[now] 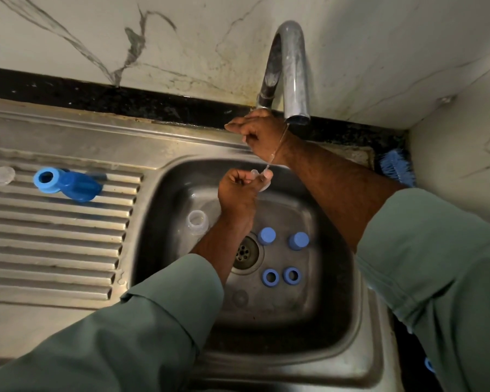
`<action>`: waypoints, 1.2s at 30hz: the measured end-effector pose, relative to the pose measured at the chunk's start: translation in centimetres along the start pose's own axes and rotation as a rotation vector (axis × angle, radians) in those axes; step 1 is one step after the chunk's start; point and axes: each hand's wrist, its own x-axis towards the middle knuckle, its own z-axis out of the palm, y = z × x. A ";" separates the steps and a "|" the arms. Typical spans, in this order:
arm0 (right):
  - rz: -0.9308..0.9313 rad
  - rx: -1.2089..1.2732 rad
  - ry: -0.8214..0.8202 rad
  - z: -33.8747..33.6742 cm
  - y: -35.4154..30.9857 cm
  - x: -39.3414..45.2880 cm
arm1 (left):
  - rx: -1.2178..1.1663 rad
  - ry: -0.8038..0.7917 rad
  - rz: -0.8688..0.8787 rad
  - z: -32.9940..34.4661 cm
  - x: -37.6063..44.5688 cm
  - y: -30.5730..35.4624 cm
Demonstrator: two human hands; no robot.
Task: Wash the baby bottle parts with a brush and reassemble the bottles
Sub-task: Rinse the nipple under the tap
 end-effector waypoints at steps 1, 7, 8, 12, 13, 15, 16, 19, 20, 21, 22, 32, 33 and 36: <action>-0.001 0.000 0.006 -0.1 0.0 0.0 | -0.050 0.006 -0.034 0.0 0.0 0.0; 0.006 0.018 0.009 0.1 0.0 0.1 | -0.076 -0.015 -0.220 -0.4 0.3 -0.5; -0.001 0.025 0.012 0.1 0.1 0.2 | -0.077 -0.013 -0.241 -0.4 0.5 -0.7; -0.020 0.048 0.016 0.5 0.4 0.4 | -0.110 -0.060 -0.365 -0.2 0.4 -0.4; -0.026 0.060 0.022 0.5 0.5 0.5 | -0.154 -0.085 -0.410 -0.2 0.5 -0.2; -0.044 0.086 0.035 0.7 0.6 0.5 | -0.277 -0.130 -0.468 -0.1 0.6 0.1; -0.049 0.087 0.036 0.7 0.6 0.5 | -0.318 -0.141 -0.481 -0.1 0.7 0.1; -0.044 0.082 0.042 0.6 0.6 0.5 | -0.329 -0.137 -0.452 -0.1 0.7 -0.2; -0.039 0.086 0.040 0.6 0.5 0.5 | -0.327 -0.127 -0.446 -0.1 0.8 -0.3; -0.041 0.091 0.043 0.6 0.5 0.5 | -0.336 -0.119 -0.451 -0.2 0.7 -0.4; -0.047 0.094 0.042 0.5 0.5 0.5 | -0.350 -0.112 -0.458 -0.3 0.8 -0.5; -0.020 0.059 0.045 0.6 0.3 0.3 | -0.296 -0.074 -0.558 -0.6 0.6 -0.7; -0.020 0.053 0.045 0.6 0.4 0.4 | -0.301 -0.067 -0.569 -0.5 0.5 -0.6; -0.033 0.051 0.056 0.6 0.4 0.4 | -0.341 -0.074 -0.615 -0.2 0.3 -0.3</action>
